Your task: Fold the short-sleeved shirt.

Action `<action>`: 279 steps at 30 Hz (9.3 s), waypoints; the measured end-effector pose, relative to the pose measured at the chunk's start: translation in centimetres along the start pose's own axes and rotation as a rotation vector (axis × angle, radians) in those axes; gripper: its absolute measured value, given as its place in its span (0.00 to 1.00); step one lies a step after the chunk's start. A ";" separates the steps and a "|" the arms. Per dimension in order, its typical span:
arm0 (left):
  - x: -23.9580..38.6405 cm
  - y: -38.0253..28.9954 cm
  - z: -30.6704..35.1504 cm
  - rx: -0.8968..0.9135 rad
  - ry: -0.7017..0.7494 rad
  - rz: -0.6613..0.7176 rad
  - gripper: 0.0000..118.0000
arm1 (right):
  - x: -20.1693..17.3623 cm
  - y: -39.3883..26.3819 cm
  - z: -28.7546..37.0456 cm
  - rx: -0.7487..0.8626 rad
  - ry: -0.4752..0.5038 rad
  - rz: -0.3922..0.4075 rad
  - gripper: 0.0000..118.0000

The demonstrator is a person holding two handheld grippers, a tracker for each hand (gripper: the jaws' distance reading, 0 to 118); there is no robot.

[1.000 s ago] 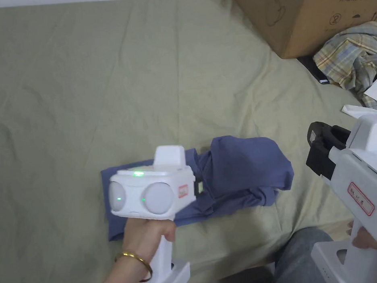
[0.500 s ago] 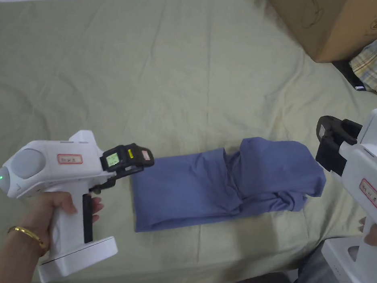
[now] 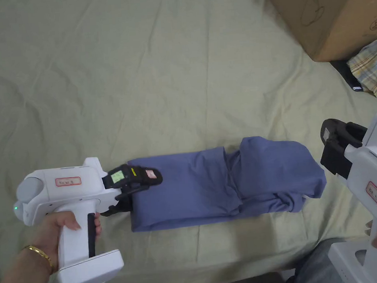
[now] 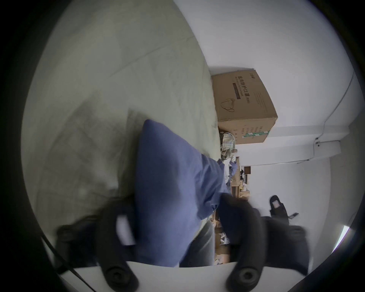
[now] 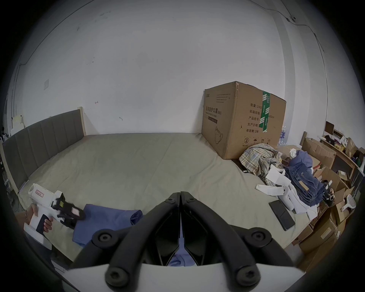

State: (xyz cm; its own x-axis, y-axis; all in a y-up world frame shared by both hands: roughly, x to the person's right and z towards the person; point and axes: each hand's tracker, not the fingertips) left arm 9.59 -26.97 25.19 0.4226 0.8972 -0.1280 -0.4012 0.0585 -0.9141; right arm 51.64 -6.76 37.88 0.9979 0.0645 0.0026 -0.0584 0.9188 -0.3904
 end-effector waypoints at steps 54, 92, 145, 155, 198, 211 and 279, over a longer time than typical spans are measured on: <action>17.8 -5.3 -13.4 -0.121 0.543 -0.496 0.50 | 4.8 -2.2 2.6 0.014 -0.065 -0.114 0.00; 20.3 -9.8 1.8 0.836 0.696 -0.976 0.00 | -3.3 1.0 -0.6 0.116 0.093 -0.067 0.00; -2.5 6.0 -1.5 -0.198 0.037 -0.092 0.24 | -15.8 -9.6 -14.3 -0.341 0.281 -0.176 0.00; 4.8 4.3 0.5 -0.166 0.127 -0.120 0.15 | -10.5 -0.3 -7.5 -0.030 0.273 -0.106 0.00; 18.7 5.1 29.5 1.221 1.060 -0.792 0.01 | -11.2 6.3 -2.9 0.165 0.255 0.038 0.00; 25.5 -4.4 12.5 1.164 0.754 -1.062 0.00 | -9.0 10.1 -0.8 0.310 0.132 -0.015 0.00; 16.3 -10.3 8.6 1.007 0.804 -0.949 1.00 | -6.3 1.9 -1.2 0.193 0.124 -0.039 1.00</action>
State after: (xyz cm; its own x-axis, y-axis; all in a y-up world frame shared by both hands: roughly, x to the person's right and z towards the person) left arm 13.61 -9.15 35.82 0.9873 -0.0644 -0.1449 0.0339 0.9784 -0.2039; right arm 45.26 -5.86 36.00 0.9945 -0.0098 -0.1042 -0.0122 0.9780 -0.2084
